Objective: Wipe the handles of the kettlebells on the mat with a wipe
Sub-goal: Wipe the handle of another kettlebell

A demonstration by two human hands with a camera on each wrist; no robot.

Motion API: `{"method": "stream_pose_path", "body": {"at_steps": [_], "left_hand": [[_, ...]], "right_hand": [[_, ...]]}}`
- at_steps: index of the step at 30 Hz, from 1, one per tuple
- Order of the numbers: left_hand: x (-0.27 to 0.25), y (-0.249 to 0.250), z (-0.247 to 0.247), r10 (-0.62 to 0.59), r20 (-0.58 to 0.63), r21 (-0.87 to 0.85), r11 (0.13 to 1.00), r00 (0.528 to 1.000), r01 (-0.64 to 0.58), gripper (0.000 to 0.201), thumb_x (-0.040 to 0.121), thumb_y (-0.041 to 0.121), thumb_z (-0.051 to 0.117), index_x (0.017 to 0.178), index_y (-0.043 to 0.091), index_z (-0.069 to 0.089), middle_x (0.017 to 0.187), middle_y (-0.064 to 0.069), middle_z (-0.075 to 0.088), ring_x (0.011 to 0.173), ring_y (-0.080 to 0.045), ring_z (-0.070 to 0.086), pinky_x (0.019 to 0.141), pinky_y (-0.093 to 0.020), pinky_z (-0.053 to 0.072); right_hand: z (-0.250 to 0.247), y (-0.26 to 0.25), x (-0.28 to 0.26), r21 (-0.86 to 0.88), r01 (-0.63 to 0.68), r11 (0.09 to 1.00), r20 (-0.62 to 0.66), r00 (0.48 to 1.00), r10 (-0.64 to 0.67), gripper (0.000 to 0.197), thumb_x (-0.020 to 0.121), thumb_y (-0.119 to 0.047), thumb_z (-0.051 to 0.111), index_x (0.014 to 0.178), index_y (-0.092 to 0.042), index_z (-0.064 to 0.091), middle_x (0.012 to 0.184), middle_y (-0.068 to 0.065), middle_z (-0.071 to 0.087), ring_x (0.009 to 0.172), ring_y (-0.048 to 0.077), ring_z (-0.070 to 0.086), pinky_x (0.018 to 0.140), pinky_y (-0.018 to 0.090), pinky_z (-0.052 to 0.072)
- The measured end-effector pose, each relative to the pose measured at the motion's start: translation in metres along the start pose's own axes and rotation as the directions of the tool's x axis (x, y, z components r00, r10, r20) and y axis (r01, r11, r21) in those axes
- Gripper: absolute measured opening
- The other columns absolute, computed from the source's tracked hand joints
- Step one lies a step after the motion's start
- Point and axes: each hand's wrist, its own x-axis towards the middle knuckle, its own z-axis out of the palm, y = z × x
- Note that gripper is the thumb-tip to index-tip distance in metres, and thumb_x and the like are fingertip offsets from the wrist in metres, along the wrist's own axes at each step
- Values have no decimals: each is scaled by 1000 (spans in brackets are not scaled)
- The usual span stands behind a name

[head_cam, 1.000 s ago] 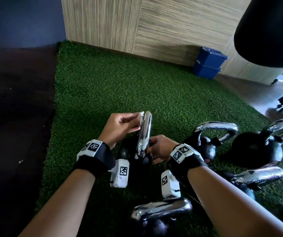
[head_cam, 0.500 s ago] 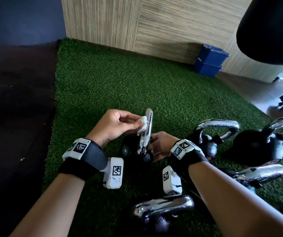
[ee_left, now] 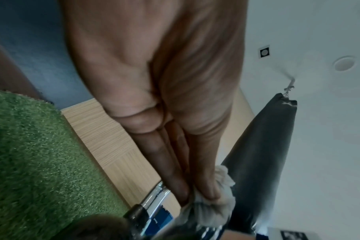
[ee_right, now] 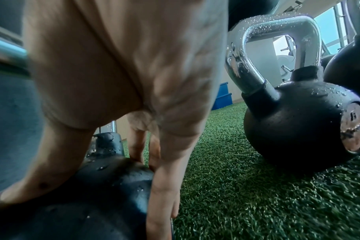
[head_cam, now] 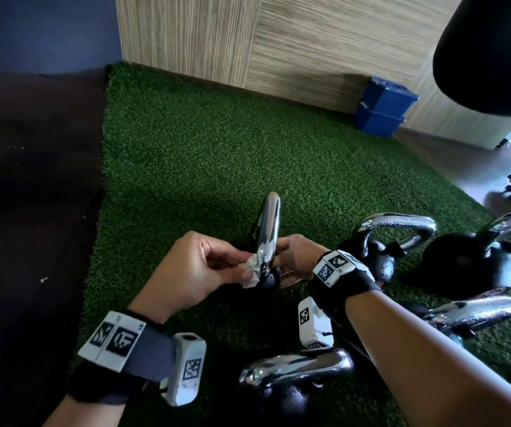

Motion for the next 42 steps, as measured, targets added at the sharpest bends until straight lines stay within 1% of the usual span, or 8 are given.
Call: {"method": "stream_pose_path", "body": {"at_steps": [10, 14, 17, 23, 32, 35, 38, 42], "left_hand": [[-10, -15, 14, 71, -135, 388, 922, 988, -13, 25, 75, 21, 90, 90, 39, 81, 83, 37, 72, 87, 16, 69, 81, -2, 49], [-4, -5, -1, 0, -128, 181, 983, 992, 23, 23, 75, 31, 85, 99, 30, 83, 93, 15, 80, 94, -4, 76, 89, -18, 56], [3, 12, -6, 72, -198, -76, 993, 977, -88, 26, 78, 15, 83, 103, 14, 82, 98, -5, 81, 95, -18, 78, 89, -26, 59], [18, 41, -7, 214, -288, -162, 950, 933, -268, 30, 75, 15, 83, 105, 18, 82, 95, 5, 80, 83, 0, 72, 78, -12, 54], [21, 47, -1, 273, -137, -51, 958, 952, -282, 55, 73, -6, 85, 115, 29, 78, 107, 3, 80, 100, -13, 76, 87, -21, 59], [19, 38, -5, 257, -83, 306, 926, 963, -221, 73, 76, -3, 86, 126, 46, 67, 118, 17, 75, 107, -1, 71, 93, -18, 56], [16, 19, -9, 130, -48, 671, 739, 990, -65, 96, 69, 23, 94, 147, 48, 45, 137, 14, 64, 125, -8, 61, 104, -26, 50], [21, -24, 3, -320, 167, 803, 593, 933, 60, 167, 41, 77, 88, 161, 29, -18, 171, 5, -15, 159, -26, -8, 128, -53, 15]], "right_hand": [[4, 2, -8, -183, 60, 981, -104, 991, -80, 17, 87, -16, 75, 102, -22, 69, 96, 4, 74, 76, 15, 73, 61, 34, 63], [-1, -26, -34, -470, 68, 880, 16, 998, -69, 15, 92, -19, 71, 93, -34, 67, 93, -8, 72, 97, 25, 72, 74, 39, 56], [-13, -52, -61, -597, 84, 798, -161, 962, -221, 11, 93, -19, 69, 90, -30, 71, 88, -10, 73, 79, 10, 69, 67, 26, 57], [-2, -78, -108, -2, 434, 901, -172, 887, -428, 19, 89, -15, 73, 105, -6, 76, 88, 7, 79, 69, 19, 72, 61, 30, 62], [14, -76, -102, 176, 561, 809, -224, 823, -522, 21, 82, -6, 79, 102, -14, 79, 99, 9, 79, 88, 21, 77, 74, 36, 64], [7, -73, -97, 74, 530, 845, -264, 827, -496, 23, 81, -8, 81, 104, -11, 77, 95, 8, 79, 87, 25, 77, 75, 42, 64], [-8, -65, -88, -8, 443, 897, -326, 847, -421, 21, 81, -5, 79, 101, -9, 75, 91, 8, 79, 79, 25, 77, 71, 41, 64], [-25, -46, -64, -34, 322, 946, -516, 805, -293, 16, 80, -5, 80, 92, -10, 71, 84, 7, 77, 67, 17, 75, 57, 31, 62]]}}
